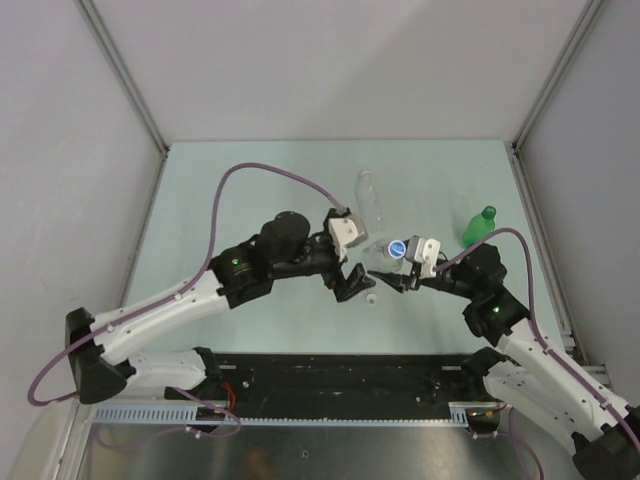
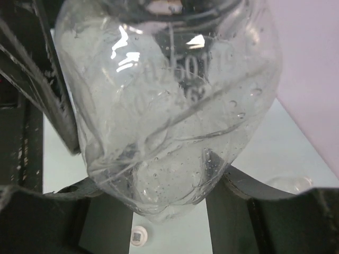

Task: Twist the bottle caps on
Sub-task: Screw the bottle cap onto the plastic bottle.

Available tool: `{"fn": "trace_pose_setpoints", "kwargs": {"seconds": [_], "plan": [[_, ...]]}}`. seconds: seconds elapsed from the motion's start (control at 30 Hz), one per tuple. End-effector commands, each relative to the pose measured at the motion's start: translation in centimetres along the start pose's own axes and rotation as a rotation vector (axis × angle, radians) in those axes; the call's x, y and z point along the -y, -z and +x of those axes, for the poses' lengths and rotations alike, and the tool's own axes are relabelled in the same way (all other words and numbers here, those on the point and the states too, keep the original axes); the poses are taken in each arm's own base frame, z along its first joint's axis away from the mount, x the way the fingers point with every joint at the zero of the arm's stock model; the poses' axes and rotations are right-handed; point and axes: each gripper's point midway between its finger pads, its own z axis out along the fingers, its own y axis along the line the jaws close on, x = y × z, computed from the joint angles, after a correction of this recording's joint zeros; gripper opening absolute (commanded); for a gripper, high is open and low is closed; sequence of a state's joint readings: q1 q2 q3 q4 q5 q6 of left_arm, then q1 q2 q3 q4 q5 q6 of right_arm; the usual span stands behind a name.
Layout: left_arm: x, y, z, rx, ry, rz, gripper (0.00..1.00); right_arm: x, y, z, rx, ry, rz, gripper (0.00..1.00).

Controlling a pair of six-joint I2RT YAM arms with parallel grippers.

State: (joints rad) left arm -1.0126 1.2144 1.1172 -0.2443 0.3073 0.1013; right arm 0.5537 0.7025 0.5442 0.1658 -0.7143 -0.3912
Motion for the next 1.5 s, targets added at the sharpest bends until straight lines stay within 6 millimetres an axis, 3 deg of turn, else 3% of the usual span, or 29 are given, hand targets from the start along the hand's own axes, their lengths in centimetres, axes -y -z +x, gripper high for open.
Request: {"fn": "trace_pose_setpoints", "kwargs": {"seconds": [0.0, 0.13, 0.23, 0.43, 0.67, 0.83, 1.13, 1.47], "plan": [[-6.0, 3.8, -2.6, 0.124, 0.203, -0.427, 0.99, 5.2, 0.1, -1.7, -0.007, -0.036, 0.243, 0.0], [-7.8, 6.3, -3.9, 0.203, 0.291, -0.606, 1.0, 8.6, 0.6, 1.1, -0.113, -0.119, 0.441, 0.0], [-8.6, 7.3, -5.9, 0.249, 0.294, -0.722, 1.0, 9.5, 0.6, 2.5, -0.16, -0.143, 0.503, 0.0], [-7.5, 5.3, -9.3, 0.284, 0.292, -0.682, 0.92, 9.8, 0.4, 3.9, -0.224, -0.155, 0.539, 0.0], [-5.7, 2.7, -11.1, 0.268, 0.199, -0.532, 0.76, 9.1, -0.2, 3.8, -0.224, -0.162, 0.492, 0.0], [-4.1, 1.6, -11.4, 0.259, 0.116, -0.422, 0.74, 8.3, -0.7, 3.3, -0.201, -0.173, 0.429, 0.0], [-5.6, 1.9, -11.9, 0.274, 0.1, -0.506, 0.73, 5.2, -2.0, 2.8, -0.181, -0.143, 0.216, 0.0], [-6.4, 1.9, -11.8, 0.266, 0.091, -0.552, 0.65, 4.2, -2.4, 2.4, -0.174, -0.123, 0.157, 0.0]]}}
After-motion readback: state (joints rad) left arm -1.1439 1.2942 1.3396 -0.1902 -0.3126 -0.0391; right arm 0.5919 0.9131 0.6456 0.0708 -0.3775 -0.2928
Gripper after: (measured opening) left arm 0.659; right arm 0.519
